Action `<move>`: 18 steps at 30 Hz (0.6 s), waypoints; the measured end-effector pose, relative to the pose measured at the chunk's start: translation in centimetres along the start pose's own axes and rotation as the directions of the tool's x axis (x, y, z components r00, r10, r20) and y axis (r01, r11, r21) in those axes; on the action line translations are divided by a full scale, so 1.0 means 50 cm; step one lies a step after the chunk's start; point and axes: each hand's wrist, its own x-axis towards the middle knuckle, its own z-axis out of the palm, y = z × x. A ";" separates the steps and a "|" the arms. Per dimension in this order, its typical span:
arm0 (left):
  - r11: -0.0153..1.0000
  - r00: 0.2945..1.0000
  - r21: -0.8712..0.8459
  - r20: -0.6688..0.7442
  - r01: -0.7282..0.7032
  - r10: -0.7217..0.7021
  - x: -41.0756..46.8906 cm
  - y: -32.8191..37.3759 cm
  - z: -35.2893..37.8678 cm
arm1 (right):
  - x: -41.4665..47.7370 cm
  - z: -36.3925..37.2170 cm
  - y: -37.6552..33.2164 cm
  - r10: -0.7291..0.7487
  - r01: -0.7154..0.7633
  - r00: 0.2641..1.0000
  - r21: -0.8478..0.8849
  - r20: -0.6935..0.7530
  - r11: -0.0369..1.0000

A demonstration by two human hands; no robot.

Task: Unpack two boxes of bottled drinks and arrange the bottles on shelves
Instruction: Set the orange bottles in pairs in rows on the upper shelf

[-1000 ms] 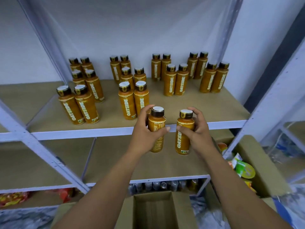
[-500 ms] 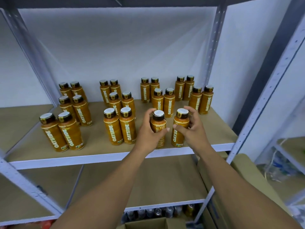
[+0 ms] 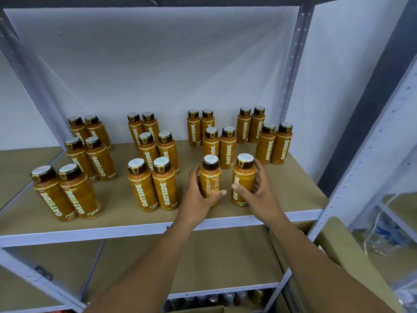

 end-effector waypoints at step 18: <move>0.997 0.999 0.079 -0.043 -0.020 0.024 0.005 -0.042 0.006 | 0.011 -0.016 0.058 0.088 -0.085 0.994 -0.039 0.061 0.996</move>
